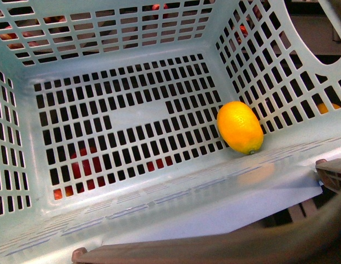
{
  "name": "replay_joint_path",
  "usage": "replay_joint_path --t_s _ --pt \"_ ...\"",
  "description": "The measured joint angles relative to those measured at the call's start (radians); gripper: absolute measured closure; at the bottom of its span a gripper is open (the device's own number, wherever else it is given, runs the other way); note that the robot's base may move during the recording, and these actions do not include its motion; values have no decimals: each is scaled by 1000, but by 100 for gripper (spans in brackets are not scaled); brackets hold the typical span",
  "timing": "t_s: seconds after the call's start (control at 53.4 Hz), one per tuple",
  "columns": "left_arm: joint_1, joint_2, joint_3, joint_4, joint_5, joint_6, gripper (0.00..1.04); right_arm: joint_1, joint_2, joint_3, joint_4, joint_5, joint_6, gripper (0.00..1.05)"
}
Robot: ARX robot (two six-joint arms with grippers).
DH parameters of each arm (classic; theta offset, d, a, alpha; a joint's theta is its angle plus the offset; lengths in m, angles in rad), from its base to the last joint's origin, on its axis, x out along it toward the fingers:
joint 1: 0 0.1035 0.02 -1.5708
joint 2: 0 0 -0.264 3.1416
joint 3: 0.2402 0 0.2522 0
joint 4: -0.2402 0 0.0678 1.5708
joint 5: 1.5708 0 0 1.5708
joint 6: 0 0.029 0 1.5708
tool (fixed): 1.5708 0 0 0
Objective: Pick lemon and mango into basket
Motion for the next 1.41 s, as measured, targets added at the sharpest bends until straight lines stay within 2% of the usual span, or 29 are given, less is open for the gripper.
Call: replay_joint_path --t_s 1.406 --pt "0 -1 -1 0 -3 -1 99 -1 -1 -4 -3 -2 0 9"
